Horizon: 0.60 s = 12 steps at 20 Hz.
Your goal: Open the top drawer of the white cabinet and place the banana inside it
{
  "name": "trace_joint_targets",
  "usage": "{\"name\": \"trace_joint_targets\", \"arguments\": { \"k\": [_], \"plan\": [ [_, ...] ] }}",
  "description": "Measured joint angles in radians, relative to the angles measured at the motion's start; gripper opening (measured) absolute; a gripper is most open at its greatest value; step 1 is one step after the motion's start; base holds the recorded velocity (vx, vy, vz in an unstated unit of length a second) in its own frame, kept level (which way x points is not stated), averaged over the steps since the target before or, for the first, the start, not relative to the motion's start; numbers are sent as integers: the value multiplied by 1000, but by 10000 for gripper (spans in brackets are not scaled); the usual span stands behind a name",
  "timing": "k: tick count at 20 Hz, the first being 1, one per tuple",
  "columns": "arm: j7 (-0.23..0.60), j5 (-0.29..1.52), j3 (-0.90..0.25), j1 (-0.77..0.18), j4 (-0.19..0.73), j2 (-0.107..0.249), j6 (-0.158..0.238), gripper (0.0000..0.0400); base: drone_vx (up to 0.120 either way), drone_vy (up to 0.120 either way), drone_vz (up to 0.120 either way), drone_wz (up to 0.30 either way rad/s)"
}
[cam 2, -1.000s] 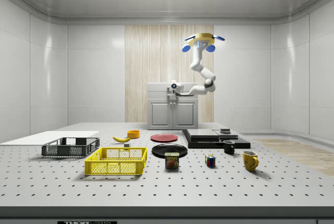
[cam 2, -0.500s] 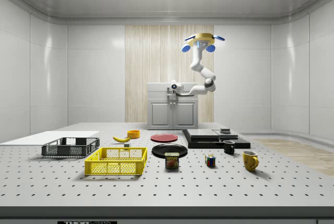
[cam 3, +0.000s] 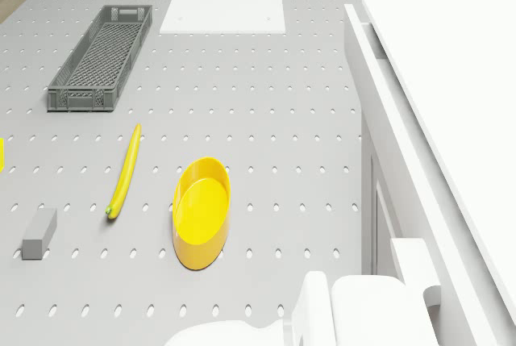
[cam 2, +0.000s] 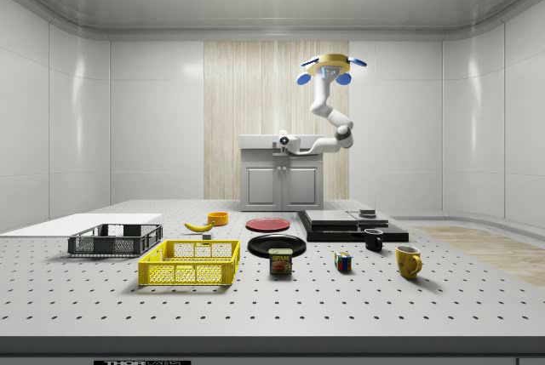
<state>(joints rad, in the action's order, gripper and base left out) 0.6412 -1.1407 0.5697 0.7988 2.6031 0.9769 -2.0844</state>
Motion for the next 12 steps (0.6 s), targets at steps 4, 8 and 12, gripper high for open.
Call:
{"name": "trace_joint_targets", "arguments": {
  "k": [4, 8, 12],
  "plan": [
    [33, 51, 33, -28, -6, 26, 44, 215, 0, 0, 0, 0],
    [4, 91, 75, -61, -1, -7, 83, 293, 0, 0, 0, 0],
    [48, 133, 116, -69, -18, 40, 121, 174, 0, 0, 0, 0]
  ]
}}
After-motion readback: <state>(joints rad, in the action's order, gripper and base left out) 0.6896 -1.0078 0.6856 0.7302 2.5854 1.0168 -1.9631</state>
